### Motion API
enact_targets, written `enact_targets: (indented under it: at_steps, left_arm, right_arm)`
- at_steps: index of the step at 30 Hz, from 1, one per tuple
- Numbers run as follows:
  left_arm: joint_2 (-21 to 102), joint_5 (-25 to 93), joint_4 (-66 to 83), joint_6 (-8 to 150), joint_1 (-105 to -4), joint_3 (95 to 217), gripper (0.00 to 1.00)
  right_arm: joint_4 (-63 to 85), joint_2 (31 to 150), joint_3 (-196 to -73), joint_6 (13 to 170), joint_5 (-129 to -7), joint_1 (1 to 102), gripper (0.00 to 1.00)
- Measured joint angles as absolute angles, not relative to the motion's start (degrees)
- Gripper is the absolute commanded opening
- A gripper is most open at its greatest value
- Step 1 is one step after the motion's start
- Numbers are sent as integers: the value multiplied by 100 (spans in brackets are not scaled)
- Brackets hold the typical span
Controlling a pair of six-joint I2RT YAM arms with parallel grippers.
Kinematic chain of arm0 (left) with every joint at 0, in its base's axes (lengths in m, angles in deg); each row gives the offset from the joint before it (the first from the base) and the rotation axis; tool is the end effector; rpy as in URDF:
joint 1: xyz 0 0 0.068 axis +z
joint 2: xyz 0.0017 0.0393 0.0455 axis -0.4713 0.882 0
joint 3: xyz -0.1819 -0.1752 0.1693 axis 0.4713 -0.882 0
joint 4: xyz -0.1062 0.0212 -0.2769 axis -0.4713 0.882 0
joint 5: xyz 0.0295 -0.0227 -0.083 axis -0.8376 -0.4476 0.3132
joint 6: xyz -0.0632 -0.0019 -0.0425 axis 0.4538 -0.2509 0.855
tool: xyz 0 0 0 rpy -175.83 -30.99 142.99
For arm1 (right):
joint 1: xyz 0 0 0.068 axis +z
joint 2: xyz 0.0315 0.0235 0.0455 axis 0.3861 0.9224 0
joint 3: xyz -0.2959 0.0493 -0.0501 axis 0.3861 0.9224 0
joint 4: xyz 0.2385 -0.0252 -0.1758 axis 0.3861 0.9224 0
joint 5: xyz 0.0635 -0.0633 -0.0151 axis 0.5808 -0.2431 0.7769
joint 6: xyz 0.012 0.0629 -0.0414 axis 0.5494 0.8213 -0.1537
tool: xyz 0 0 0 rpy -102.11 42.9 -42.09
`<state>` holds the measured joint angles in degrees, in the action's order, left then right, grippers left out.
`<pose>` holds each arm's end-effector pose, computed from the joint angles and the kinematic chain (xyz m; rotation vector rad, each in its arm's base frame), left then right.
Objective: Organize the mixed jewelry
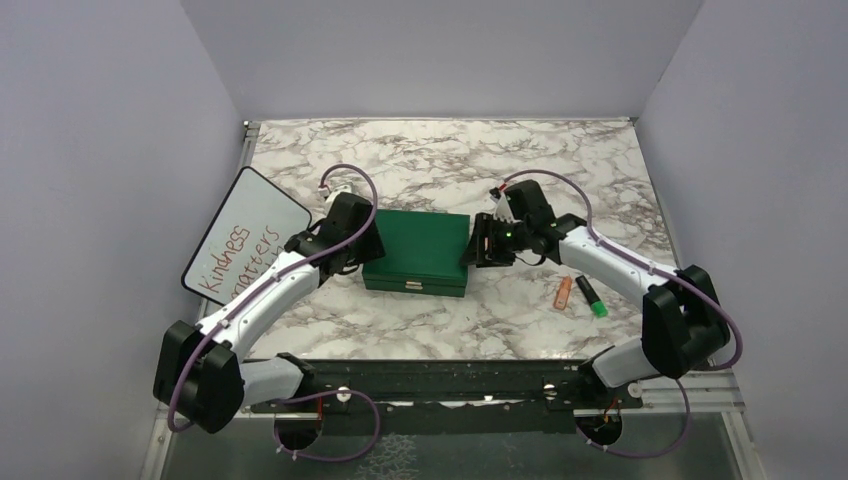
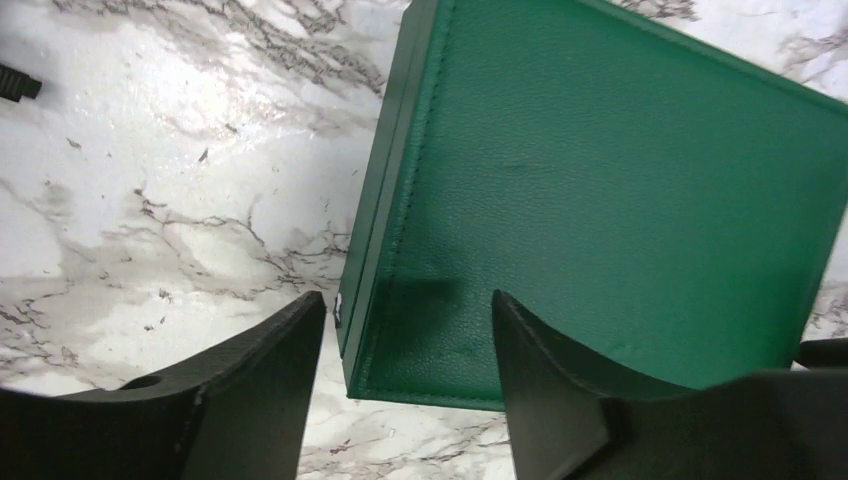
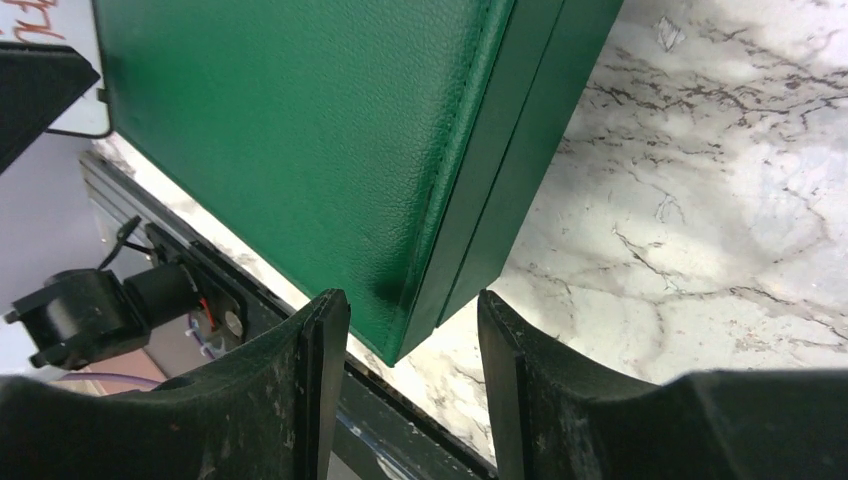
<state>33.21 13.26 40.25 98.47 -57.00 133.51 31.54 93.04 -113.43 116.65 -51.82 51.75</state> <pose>0.2591 -0.1270 0.2533 -0.3065 2.3864 -0.2911 0.2908 0.1916 0.2209 -0.1321 2.5923 0.9511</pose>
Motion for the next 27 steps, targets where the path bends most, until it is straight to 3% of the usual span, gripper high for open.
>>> enact_targets:
  at_steps: [5,16,21,27]
  left_arm:
    - [3728,1427,4151,9808,-5626,13353,47]
    - [4479,1519,4713,9467,-5626,14043,43]
    - [4534,1521,4868,9366,-5630,14201,48]
    - [4392,1193,5015,9148,-5630,14424,63]
  right_arm:
    - [3161,9535,-11354,11606,-5324,5365,54]
    - [3598,9898,-11785,11790,-5916,5687,44]
    - [3633,9791,-11796,11897,-6165,5730,44]
    - [3517,8860,-11734,12146,-7155,5761,49]
